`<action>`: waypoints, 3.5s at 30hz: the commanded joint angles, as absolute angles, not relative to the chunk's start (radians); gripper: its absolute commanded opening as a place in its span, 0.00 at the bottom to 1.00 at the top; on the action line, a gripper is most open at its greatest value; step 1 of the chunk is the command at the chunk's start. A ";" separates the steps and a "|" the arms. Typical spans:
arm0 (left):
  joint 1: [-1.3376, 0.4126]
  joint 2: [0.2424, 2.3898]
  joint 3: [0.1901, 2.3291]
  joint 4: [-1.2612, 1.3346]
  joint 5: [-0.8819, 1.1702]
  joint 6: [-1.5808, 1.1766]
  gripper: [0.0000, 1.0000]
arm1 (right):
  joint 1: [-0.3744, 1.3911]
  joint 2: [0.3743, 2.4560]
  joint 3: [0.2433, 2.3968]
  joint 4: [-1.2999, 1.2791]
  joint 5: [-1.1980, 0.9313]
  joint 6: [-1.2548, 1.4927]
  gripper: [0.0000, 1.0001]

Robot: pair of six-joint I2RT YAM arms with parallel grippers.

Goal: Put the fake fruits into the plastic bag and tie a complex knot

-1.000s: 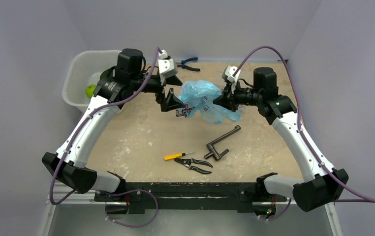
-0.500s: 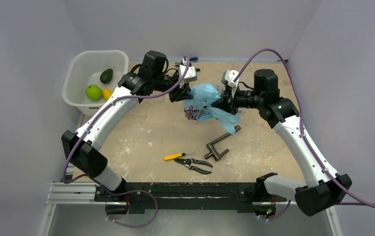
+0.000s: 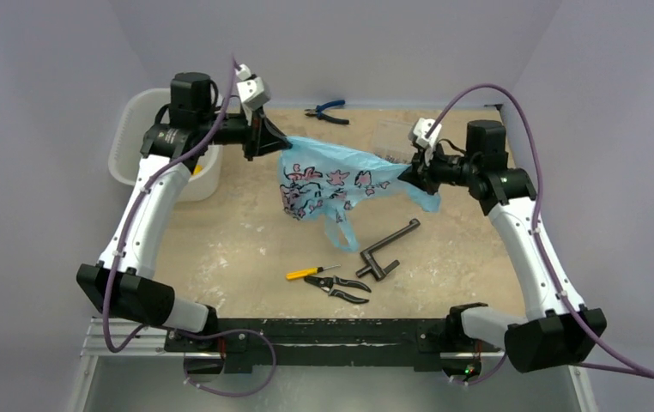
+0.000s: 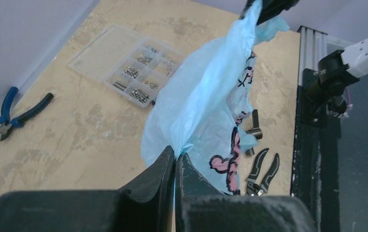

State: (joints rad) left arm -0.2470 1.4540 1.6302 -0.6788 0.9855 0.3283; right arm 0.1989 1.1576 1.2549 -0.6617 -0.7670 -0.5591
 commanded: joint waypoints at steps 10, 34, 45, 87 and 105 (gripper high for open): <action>-0.204 1.404 1.679 -0.655 1.147 0.051 0.00 | 0.151 1.310 1.457 -0.816 -0.859 -0.672 0.96; -0.043 1.370 1.660 -0.247 1.141 -0.346 0.76 | 0.502 1.408 1.475 -0.279 -0.794 -0.289 0.00; -0.152 1.226 1.462 -0.885 1.035 0.838 1.00 | 0.450 1.332 1.477 -0.216 -0.961 -0.214 0.00; -0.180 1.573 1.088 0.110 0.897 -1.099 0.00 | 0.341 1.365 1.344 -0.464 -0.534 -0.109 0.99; -0.161 1.662 1.076 0.233 0.989 -1.197 0.00 | 0.332 1.482 1.122 -0.269 -0.380 0.013 0.83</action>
State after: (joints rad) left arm -0.1703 1.6581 1.0805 0.1715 0.9489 -1.1664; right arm 0.3603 1.4658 1.1103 -0.3290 -0.4377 -0.0441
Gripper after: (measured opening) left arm 0.023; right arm 0.914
